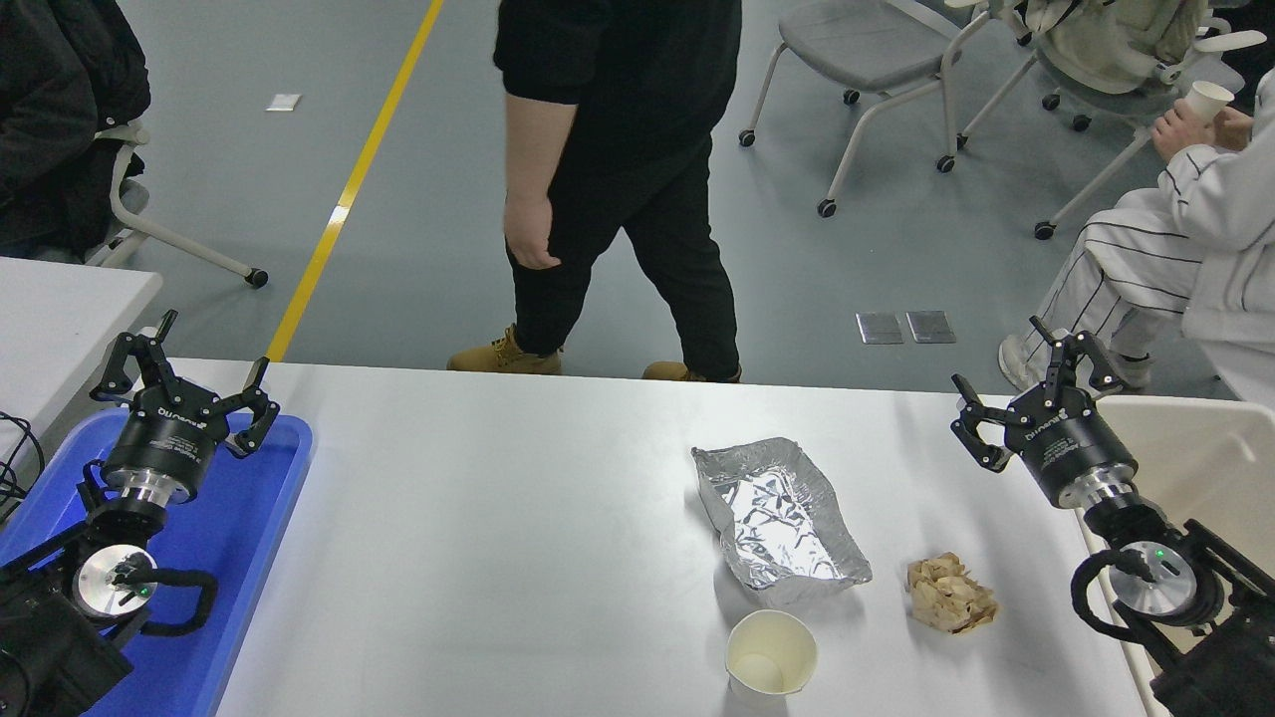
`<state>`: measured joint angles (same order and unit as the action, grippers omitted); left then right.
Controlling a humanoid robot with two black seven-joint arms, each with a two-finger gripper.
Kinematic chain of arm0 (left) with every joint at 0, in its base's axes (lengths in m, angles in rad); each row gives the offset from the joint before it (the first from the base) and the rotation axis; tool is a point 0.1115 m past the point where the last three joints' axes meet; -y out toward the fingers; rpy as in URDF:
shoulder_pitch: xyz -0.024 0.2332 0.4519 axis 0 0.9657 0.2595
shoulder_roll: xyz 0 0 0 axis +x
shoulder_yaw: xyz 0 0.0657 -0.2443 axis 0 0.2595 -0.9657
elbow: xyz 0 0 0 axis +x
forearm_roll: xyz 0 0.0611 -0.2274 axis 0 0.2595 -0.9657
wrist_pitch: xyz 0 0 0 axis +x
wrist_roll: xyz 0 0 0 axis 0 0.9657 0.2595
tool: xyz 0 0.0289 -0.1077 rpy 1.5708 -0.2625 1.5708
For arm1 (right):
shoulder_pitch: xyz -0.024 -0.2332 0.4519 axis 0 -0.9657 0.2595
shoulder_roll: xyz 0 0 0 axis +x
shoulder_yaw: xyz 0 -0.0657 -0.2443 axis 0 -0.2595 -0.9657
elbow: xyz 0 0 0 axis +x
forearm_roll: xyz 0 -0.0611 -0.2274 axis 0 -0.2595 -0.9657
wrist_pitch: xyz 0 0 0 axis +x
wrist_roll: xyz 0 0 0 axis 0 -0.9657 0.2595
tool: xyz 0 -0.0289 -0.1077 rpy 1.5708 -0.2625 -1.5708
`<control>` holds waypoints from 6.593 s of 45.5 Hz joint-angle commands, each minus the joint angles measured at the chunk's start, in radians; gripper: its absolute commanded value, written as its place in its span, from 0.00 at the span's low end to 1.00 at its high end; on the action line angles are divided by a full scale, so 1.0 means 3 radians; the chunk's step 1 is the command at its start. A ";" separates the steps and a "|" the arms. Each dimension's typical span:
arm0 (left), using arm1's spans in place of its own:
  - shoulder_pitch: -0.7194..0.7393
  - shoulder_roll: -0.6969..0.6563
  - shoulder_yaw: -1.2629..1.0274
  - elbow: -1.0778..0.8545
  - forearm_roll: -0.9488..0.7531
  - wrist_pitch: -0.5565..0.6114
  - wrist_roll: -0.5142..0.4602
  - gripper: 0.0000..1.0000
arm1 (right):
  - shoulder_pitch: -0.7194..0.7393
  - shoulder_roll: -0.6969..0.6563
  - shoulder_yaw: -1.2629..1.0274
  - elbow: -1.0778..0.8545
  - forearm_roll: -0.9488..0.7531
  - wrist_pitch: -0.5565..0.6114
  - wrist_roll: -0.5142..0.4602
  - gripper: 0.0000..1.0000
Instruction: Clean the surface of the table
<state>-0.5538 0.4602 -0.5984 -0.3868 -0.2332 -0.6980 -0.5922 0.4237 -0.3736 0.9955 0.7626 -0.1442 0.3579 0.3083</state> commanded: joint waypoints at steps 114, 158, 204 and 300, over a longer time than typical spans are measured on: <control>0.0000 0.0000 -0.0005 -0.0004 0.0000 0.0000 0.0000 1.00 | 0.0577 -0.1198 -0.1861 0.1262 -0.0567 -0.0620 0.0000 0.99; -0.0005 0.0000 -0.0005 -0.0004 0.0000 -0.0005 0.0000 1.00 | 0.1349 -0.2048 -0.4111 0.2653 -0.2337 -0.0937 -0.0409 0.99; 0.0000 0.0000 -0.0005 -0.0004 0.0000 -0.0005 0.0000 1.00 | 0.1354 -0.1250 -0.4024 0.2781 -0.1616 -0.1045 -0.0900 0.99; 0.0000 0.0000 -0.0005 -0.0004 0.0000 -0.0005 0.0000 1.00 | 0.1865 -0.1183 -0.4321 0.2643 -0.1999 -0.1055 -0.1329 0.00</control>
<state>-0.5546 0.4602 -0.5998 -0.3881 -0.2330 -0.6995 -0.5921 0.9185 -0.6436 -0.2853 1.4973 -0.7552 0.0340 -0.0861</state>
